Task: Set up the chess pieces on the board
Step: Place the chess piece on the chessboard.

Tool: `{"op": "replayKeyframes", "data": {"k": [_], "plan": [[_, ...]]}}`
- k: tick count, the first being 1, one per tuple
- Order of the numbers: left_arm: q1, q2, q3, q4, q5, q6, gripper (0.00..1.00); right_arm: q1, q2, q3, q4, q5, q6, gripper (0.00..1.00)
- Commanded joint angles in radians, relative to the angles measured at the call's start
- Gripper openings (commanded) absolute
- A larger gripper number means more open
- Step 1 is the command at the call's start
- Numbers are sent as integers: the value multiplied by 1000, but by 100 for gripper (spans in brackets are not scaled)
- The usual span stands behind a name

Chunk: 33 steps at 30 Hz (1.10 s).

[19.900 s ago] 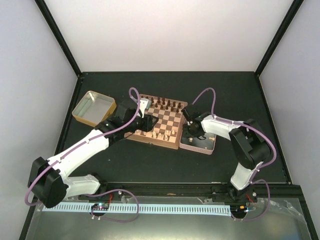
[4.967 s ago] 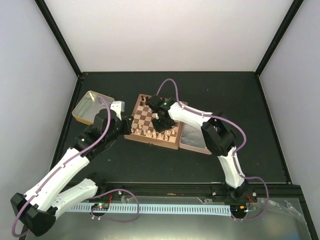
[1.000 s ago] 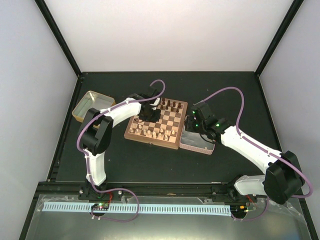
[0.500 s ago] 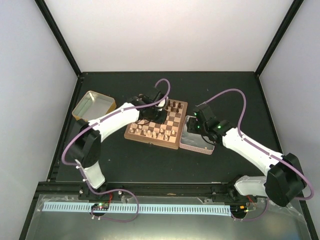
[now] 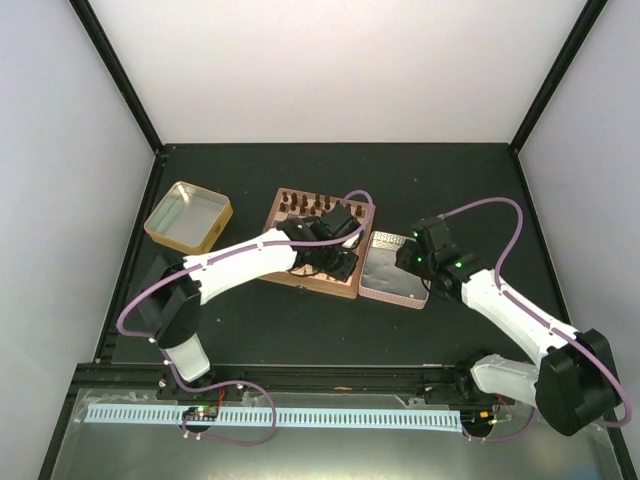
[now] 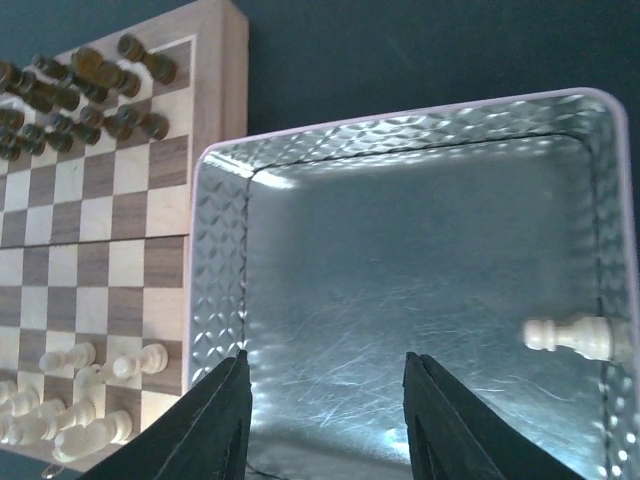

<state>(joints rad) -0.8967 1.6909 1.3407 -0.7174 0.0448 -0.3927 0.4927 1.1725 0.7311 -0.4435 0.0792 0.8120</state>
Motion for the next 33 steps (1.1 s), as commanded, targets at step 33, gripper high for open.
{"op": "replayKeyframes", "data": {"k": [33], "plan": [[-15,208,36,31,-37,-15,26,-62,-37,-40,34,-40,25,43]]}}
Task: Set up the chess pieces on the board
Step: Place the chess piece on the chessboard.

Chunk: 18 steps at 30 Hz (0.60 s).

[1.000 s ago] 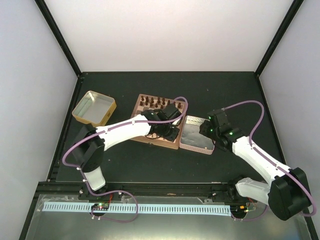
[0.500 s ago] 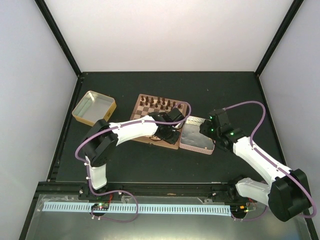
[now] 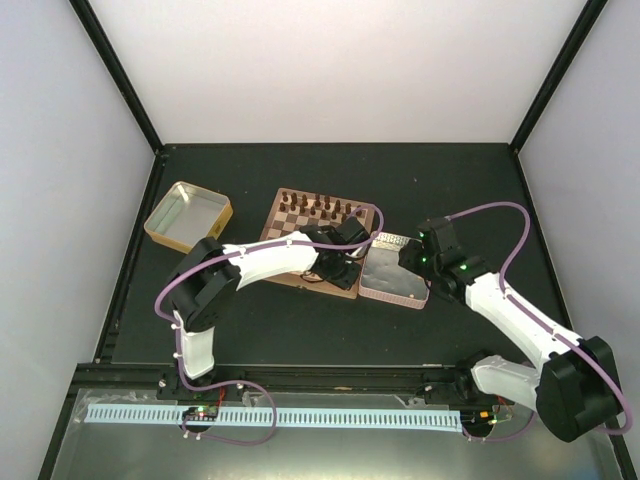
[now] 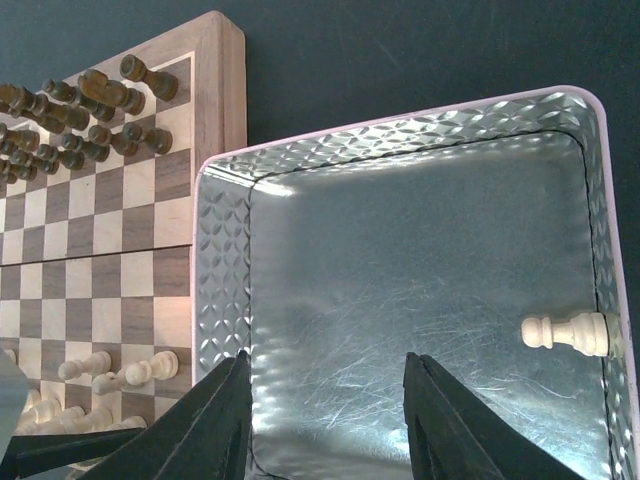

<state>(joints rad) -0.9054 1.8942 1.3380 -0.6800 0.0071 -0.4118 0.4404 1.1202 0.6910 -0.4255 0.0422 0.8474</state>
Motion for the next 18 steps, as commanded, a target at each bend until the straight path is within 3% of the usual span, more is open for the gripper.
{"op": "replayKeyframes", "data": {"k": [1,7,12,18], "plan": [[-6,0,44,-11,4,4,27,-9,18,1,9,-2,-14,43],[-6,-63,65,-27,11,-10,29,-9,61,19,-64,53,-54,42],[-6,-143,74,-25,-19,-25,29,-9,151,59,-134,98,-123,33],[2,-270,29,13,-88,-53,29,-3,241,132,-183,199,-187,30]]}}
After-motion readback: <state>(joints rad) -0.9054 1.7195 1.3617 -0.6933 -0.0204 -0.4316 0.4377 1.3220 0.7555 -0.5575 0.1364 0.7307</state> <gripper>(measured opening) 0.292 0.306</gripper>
